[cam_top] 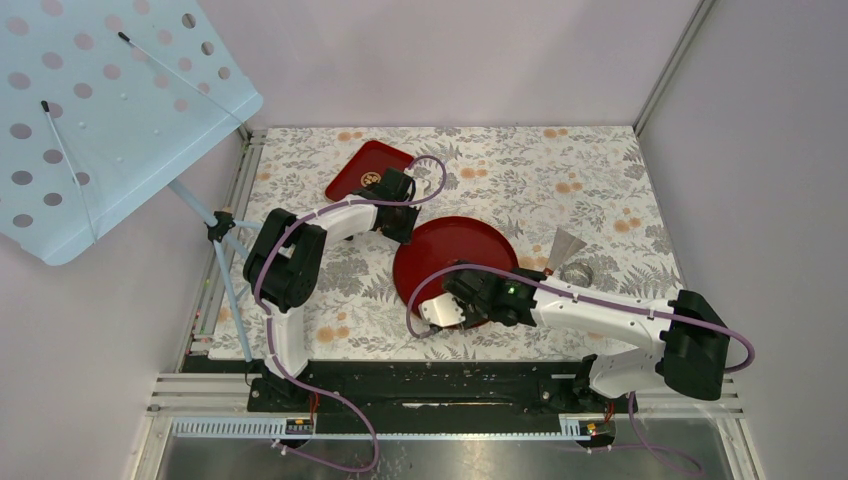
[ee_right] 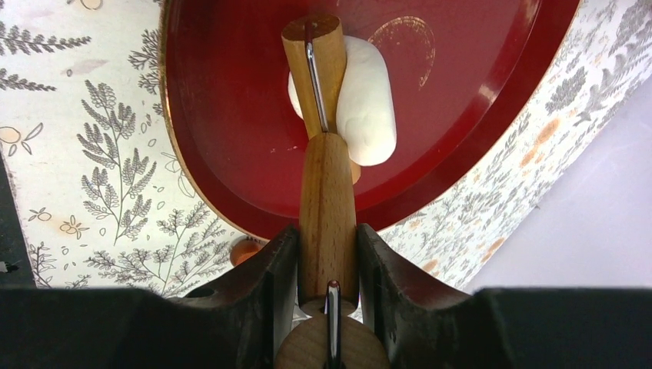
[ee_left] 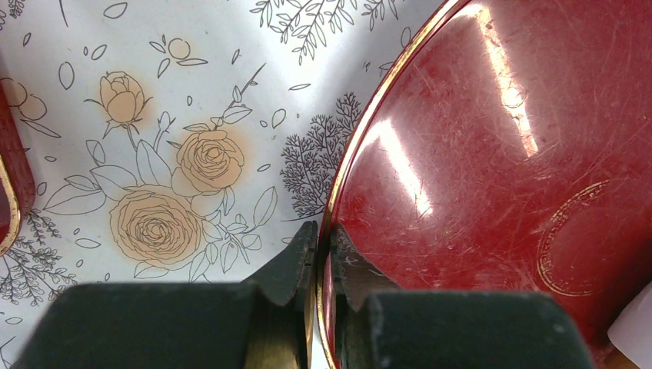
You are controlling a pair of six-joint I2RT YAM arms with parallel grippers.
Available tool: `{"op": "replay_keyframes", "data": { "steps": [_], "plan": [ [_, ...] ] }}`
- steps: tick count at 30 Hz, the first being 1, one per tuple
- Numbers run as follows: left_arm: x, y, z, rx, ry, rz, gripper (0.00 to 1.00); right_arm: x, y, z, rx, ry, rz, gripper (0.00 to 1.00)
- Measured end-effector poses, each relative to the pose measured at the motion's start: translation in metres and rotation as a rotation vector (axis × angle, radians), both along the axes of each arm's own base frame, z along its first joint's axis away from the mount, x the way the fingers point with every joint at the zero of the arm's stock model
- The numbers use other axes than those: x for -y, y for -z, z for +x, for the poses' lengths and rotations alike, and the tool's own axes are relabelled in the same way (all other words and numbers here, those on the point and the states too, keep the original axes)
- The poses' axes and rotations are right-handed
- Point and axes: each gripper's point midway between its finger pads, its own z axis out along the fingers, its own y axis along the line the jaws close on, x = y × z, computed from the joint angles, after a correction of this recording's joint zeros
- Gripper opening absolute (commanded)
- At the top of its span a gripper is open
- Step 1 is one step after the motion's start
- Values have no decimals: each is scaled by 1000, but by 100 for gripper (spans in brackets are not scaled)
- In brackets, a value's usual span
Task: Roll out the dumpling wrappers from the dough
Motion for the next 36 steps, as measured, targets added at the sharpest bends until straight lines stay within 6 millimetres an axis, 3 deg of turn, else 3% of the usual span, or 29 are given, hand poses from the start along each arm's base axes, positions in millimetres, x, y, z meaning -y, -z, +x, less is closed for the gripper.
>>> {"op": "replay_keyframes", "data": {
  "steps": [7,17,28,36],
  "plan": [
    [0,0,0,1,1,1,0,-2,-2,6,27,30,6,0],
    [0,0,0,1,2,2,0,-25,-4,38,165,81,50,0],
    [0,0,0,2,4,2,0,-37,0,54,241,106,57,0],
    [0,0,0,2,4,2,0,-33,-3,47,207,95,60,0]
  ]
}}
